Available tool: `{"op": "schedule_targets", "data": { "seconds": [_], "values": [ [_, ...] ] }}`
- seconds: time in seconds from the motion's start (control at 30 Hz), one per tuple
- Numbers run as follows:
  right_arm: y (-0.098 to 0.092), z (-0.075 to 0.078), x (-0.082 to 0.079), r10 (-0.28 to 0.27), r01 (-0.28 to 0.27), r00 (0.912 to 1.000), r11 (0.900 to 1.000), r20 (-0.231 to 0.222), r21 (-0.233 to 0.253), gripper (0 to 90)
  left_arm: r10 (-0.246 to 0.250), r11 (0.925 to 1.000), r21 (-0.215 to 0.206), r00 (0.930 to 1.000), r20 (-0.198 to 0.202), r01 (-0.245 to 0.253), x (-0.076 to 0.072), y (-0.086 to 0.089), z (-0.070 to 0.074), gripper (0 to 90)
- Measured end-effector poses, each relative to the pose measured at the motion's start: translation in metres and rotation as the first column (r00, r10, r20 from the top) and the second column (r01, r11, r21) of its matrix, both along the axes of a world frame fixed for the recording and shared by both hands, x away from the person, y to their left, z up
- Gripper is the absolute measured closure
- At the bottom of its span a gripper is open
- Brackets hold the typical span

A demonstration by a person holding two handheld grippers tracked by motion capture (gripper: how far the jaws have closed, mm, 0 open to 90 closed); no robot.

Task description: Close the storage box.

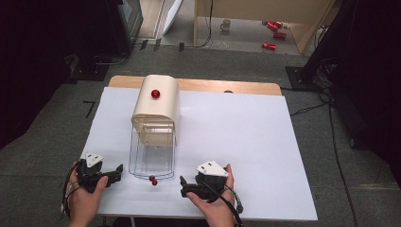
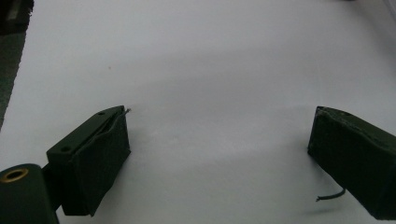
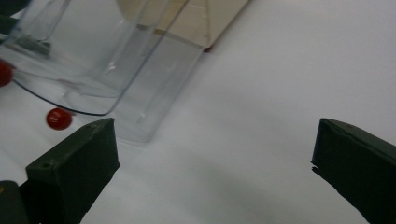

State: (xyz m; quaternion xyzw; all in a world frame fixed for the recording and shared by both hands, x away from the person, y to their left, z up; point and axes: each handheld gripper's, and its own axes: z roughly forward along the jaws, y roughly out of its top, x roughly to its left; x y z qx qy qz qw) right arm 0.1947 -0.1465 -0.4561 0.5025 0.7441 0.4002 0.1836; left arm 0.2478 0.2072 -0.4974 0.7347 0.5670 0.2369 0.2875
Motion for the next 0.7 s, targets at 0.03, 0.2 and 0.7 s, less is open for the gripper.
{"op": "schedule_targets", "data": {
  "seconds": [0.03, 0.2, 0.7],
  "values": [
    [0.004, -0.001, 0.000, 0.009, -0.009, 1.0000, 1.000, -0.003, 0.004, 0.1, 0.000, 1.0000, 0.000, 1.0000, 0.000, 0.000, 0.000, 0.000, 0.000, 5.2],
    [0.019, -0.002, -0.001, 0.032, -0.032, 0.9995, 0.999, -0.004, 0.015, 0.1, 0.000, 1.0000, -0.001, 1.0000, 0.000, 0.000, 0.000, 0.000, 0.000, 5.2],
    [0.058, -0.007, 0.004, 0.077, -0.077, 0.9969, 0.997, 0.017, -0.008, 0.2, 0.001, 1.0000, -0.002, 1.0000, 0.000, -0.001, 0.000, 0.000, 0.000, 5.2]
  ]
}}
